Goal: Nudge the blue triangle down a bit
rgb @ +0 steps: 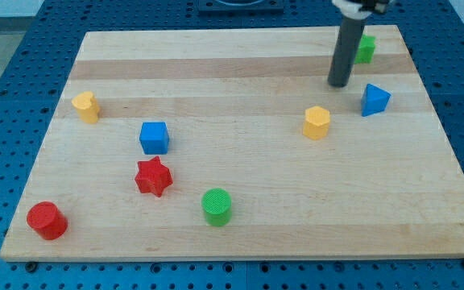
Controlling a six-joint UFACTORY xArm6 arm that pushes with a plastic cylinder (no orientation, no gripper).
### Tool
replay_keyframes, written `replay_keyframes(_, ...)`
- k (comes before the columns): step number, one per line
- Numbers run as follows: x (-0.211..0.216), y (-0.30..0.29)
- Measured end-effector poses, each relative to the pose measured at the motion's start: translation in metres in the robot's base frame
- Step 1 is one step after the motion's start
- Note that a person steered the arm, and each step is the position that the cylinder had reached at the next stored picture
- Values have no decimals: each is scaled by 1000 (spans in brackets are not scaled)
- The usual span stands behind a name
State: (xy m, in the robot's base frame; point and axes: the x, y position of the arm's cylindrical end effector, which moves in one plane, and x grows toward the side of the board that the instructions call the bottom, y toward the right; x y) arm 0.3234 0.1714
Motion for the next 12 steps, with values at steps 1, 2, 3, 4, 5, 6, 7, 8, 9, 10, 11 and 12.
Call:
replay_keyframes(1, -4, 12)
replay_keyframes(2, 1, 12)
replay_keyframes(3, 32, 56)
replay_keyframes(4, 33, 57)
replay_keyframes(5, 32, 57)
replay_keyframes(6, 4, 46)
replay_keyframes(7, -3, 38)
replay_keyframes(8, -2, 42)
replay_keyframes(9, 5, 73)
replay_keyframes(10, 5, 73)
replay_keyframes(11, 12, 46)
replay_keyframes(12, 18, 25)
